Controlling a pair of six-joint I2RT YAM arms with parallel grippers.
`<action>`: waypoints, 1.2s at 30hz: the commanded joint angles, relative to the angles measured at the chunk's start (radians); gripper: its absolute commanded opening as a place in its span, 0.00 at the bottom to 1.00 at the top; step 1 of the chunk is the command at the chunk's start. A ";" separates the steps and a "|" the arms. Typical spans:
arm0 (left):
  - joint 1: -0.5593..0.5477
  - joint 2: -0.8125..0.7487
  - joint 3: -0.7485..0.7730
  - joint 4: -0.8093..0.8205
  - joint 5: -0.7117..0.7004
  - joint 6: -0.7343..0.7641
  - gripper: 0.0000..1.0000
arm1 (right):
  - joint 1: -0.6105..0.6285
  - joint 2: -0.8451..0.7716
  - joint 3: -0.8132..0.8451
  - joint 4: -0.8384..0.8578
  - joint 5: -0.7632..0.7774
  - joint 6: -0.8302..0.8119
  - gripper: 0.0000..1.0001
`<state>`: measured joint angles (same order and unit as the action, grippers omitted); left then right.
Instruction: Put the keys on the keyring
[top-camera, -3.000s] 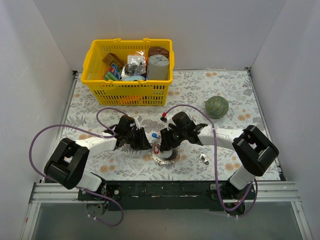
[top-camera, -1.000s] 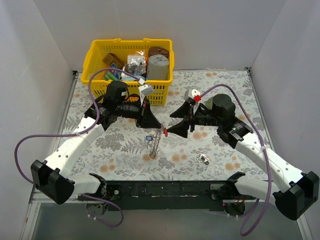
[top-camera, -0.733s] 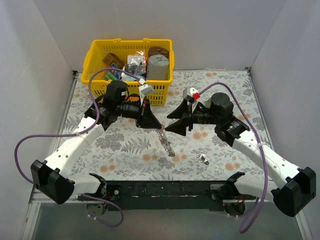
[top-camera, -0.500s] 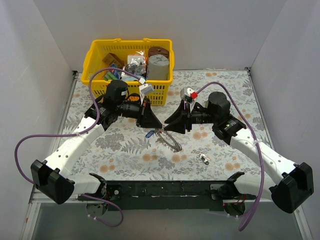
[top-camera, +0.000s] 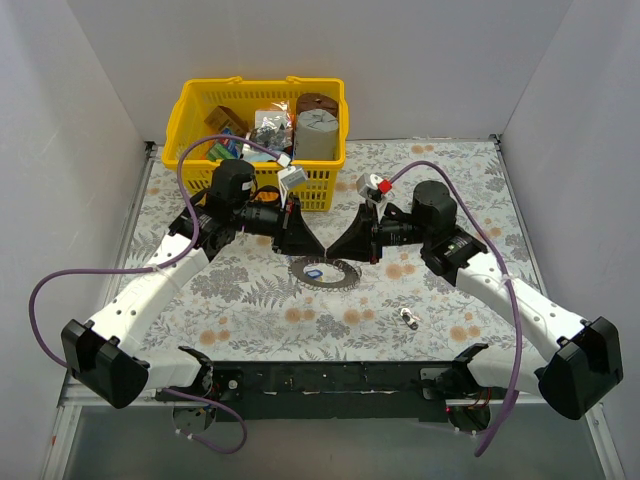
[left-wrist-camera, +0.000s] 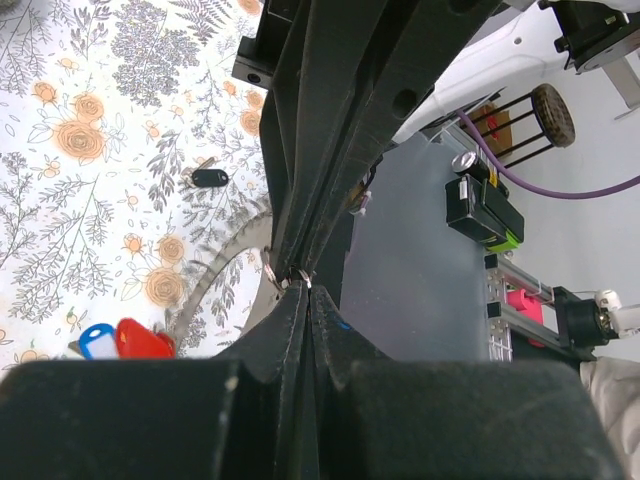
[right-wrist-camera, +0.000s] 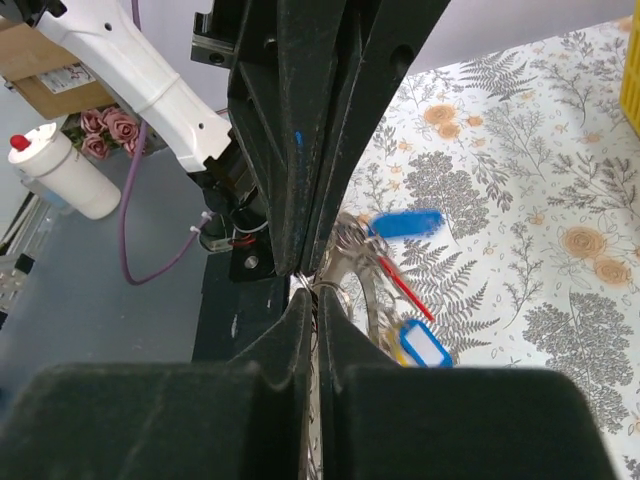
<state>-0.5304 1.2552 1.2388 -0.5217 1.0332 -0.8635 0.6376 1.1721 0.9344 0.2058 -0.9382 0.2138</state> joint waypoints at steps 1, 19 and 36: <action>-0.011 -0.014 0.027 0.043 0.028 -0.020 0.00 | 0.013 0.008 0.046 0.035 -0.004 0.033 0.01; -0.006 -0.181 -0.056 0.359 -0.197 -0.305 0.66 | 0.011 -0.193 -0.100 0.306 0.357 0.251 0.01; -0.006 -0.208 -0.233 0.710 -0.093 -0.473 0.48 | 0.011 -0.215 -0.144 0.558 0.237 0.374 0.01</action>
<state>-0.5377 1.0637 1.0100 0.1169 0.9333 -1.3220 0.6483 0.9936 0.7868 0.6102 -0.6838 0.5465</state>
